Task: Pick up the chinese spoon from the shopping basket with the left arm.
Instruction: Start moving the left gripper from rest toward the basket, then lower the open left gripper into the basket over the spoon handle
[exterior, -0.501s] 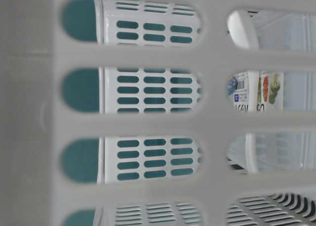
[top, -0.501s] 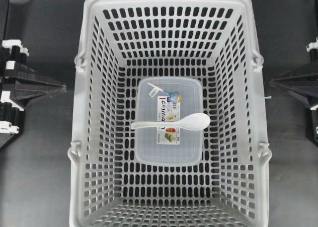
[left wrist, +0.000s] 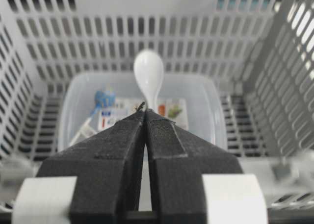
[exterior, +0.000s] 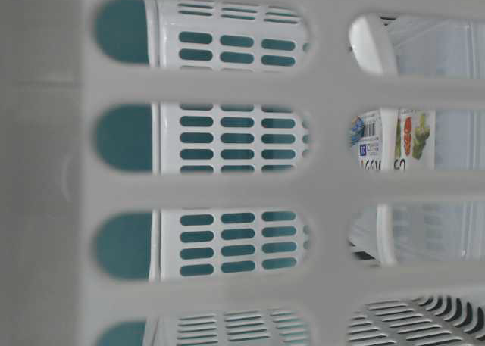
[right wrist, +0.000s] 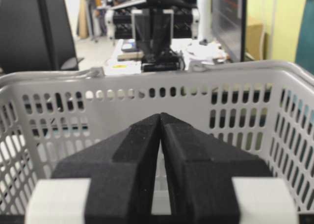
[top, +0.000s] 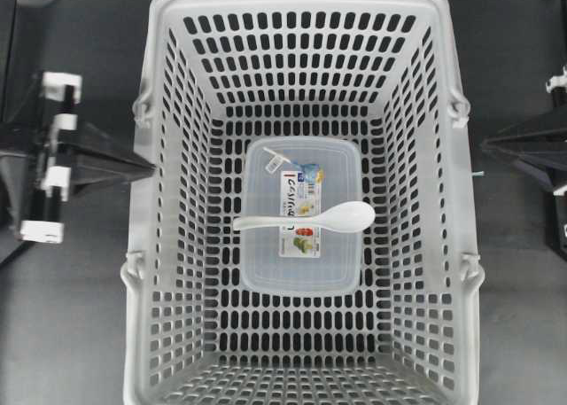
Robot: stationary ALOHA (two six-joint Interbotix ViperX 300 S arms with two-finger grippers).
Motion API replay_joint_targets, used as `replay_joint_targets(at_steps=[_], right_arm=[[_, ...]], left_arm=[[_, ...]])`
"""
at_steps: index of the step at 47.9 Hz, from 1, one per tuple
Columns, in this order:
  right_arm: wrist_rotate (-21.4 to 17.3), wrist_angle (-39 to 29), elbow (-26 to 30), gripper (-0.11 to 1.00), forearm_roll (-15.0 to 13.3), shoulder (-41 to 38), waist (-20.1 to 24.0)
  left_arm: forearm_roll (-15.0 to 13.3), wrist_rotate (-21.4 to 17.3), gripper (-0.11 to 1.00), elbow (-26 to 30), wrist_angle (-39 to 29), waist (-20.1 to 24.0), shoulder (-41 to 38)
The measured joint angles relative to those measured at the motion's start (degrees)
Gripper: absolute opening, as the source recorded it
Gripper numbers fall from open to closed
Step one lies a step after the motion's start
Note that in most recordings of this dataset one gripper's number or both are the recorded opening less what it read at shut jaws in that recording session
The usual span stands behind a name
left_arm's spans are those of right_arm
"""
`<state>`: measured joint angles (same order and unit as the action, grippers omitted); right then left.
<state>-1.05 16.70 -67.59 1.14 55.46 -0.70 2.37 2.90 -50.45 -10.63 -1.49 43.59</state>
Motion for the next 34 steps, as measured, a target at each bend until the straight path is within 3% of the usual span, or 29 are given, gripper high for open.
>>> replay_joint_targets(at_steps=[6,17,21,31,34], right_arm=[[-1.7,0.0,0.0,0.00,0.3,0.0,-0.7],[-5.4,-0.6,0.0,0.04,0.4,0.0,-1.2],[-5.5,-1.1,0.0,0.13,0.5,0.0,-1.2],[-5.4,-3.0,0.0,0.53,0.4,0.2,-1.2],[-5.3,-3.3,0.0,0.59,0.4,0.2,-1.2]], left_arm=[[0.0,-0.3,0.00,7.7,-9.8,-0.1,-6.5],[0.0,-0.3,0.00,20.0,-21.4,-0.2,-19.3],[0.0,-0.4,0.00,24.4,-24.9,-0.5,-24.5],[0.0,-1.1,0.00,34.1,-30.1,-1.8,-35.6],[0.0,-1.1,0.00,35.6,-30.6,-1.8,-37.4]])
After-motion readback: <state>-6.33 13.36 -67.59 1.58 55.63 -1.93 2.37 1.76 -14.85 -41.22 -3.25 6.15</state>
